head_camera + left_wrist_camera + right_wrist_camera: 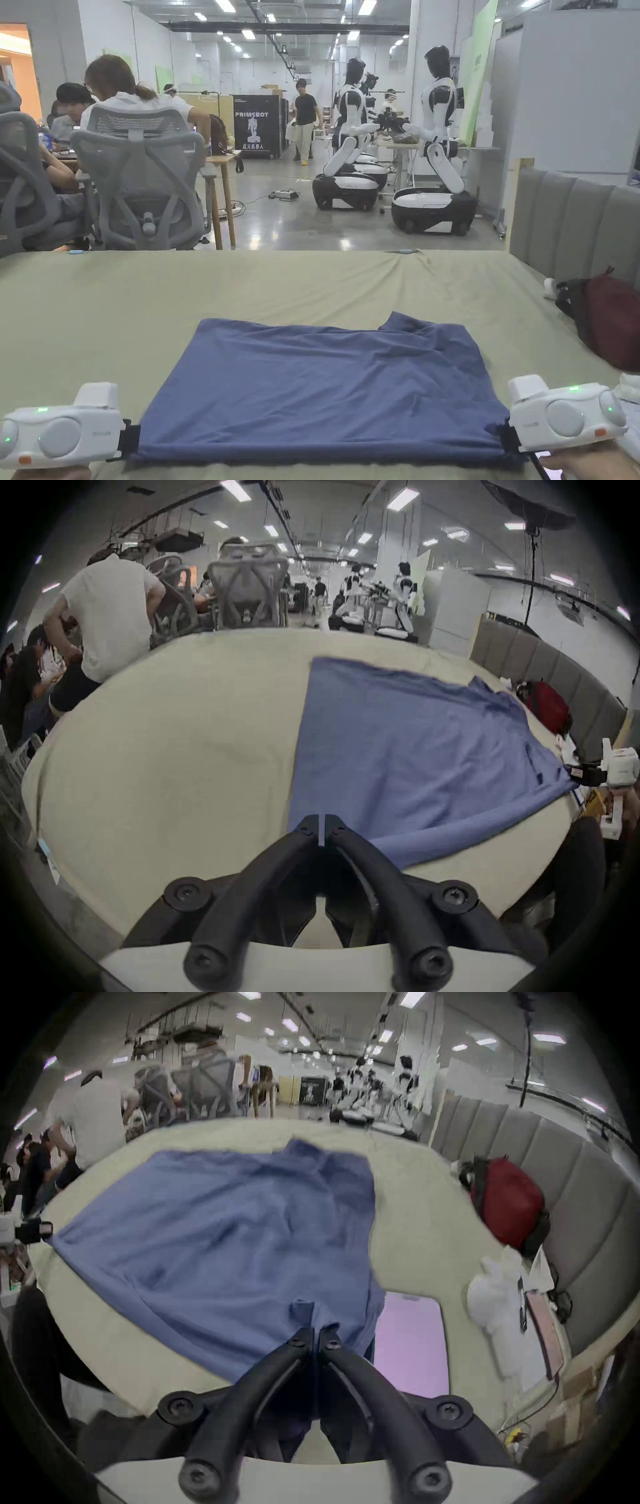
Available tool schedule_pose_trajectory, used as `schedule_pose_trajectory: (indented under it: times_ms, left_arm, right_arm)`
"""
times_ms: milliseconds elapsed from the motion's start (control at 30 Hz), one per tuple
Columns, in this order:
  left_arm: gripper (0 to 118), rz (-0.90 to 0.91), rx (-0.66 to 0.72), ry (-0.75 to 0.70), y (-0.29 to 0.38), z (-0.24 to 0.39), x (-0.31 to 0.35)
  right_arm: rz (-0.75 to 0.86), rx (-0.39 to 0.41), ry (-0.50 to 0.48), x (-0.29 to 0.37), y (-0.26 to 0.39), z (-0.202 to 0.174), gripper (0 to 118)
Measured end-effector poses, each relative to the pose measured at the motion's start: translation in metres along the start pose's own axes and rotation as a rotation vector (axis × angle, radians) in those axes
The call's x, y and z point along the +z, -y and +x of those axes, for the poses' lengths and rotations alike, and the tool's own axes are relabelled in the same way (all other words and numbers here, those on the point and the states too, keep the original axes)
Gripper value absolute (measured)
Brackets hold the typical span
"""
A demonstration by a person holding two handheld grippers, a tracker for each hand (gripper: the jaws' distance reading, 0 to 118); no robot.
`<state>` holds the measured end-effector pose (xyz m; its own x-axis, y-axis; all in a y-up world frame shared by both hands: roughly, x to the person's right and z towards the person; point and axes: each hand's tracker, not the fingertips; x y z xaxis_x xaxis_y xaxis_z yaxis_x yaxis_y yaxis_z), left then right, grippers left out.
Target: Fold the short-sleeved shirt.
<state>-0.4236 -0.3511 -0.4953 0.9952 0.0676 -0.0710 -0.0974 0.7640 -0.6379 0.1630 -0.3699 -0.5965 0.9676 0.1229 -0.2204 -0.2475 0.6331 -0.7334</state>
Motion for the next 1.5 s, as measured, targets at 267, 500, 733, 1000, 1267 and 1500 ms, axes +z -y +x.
schedule_pose_trajectory:
  times_ms: [267,500,733,1000,1267,1500]
  left_arm:
    - [13,-0.022,0.052,-0.012,0.002,0.003,-0.004]
    - [110,0.121,0.093,-0.008,-0.046,-0.005,0.033]
    - [0,0.222,0.065,-0.086,-0.047,-0.002,0.039]
    - [86,0.067,0.065,-0.04,-0.024,-0.013,0.01]
    - [91,-0.026,0.003,-0.056,-0.001,-0.007,-0.003]
    - [5,-0.022,-0.048,-0.018,0.005,0.005,-0.02]
  right_arm:
    - [-0.025,-0.065,-0.042,-0.004,0.004,0.004,20]
    - [0.246,-0.165,-0.061,0.055,-0.024,0.011,110]
    - [0.272,-0.124,-0.006,0.07,-0.038,0.004,0]
    - [0.244,-0.121,-0.065,0.056,-0.035,-0.008,0]
    - [0.207,-0.111,-0.069,0.051,-0.031,-0.011,0]
    - [0.173,-0.115,-0.063,0.049,-0.03,-0.01,0]
